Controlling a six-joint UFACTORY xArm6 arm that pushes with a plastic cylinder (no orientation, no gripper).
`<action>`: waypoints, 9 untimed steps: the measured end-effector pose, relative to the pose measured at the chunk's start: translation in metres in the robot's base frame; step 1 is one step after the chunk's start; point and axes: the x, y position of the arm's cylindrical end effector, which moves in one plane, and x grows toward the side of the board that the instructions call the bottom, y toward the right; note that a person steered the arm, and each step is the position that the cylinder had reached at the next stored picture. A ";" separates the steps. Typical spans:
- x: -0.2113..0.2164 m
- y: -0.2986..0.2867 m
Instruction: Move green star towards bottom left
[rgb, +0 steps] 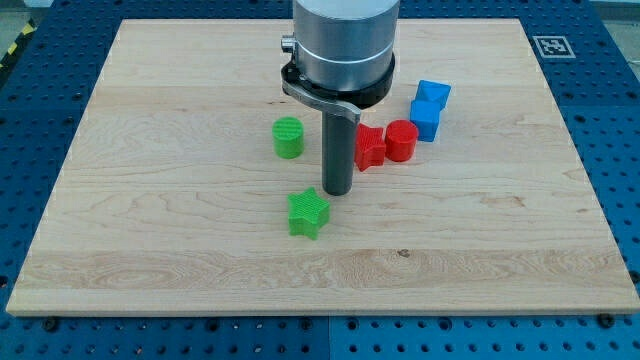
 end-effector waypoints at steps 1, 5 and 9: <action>0.000 0.010; 0.031 0.027; 0.036 -0.103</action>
